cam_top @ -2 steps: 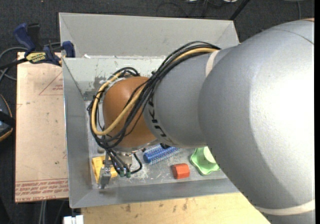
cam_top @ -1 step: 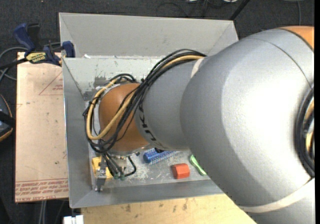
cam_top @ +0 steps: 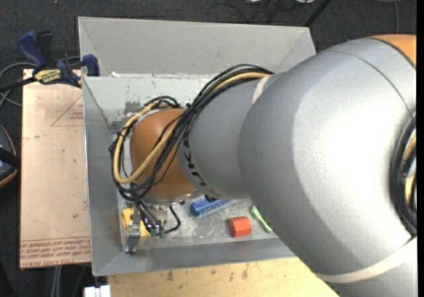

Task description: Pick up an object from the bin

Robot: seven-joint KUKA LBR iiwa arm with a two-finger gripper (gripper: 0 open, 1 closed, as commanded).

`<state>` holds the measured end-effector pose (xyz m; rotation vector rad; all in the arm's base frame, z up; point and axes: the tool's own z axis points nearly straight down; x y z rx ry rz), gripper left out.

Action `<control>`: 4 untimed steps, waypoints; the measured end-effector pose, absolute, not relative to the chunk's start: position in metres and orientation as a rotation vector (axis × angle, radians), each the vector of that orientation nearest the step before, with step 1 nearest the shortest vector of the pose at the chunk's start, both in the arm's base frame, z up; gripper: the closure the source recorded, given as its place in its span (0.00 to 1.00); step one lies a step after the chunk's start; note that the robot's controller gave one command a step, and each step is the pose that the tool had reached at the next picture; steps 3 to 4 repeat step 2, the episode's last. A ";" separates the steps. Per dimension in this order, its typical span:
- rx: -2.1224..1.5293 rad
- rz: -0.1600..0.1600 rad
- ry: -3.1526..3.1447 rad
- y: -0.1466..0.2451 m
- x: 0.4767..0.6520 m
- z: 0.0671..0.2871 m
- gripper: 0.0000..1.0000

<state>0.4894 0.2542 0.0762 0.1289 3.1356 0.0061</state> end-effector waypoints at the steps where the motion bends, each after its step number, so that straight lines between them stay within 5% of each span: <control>1: 0.130 0.011 3.131 0.255 0.491 0.078 1.00; 2: 0.130 0.007 3.132 0.256 0.493 0.140 1.00; 4: 0.130 0.007 3.132 0.256 0.493 0.140 1.00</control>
Offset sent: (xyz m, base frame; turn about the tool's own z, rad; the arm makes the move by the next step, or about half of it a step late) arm 0.0000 0.0000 0.0000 0.0000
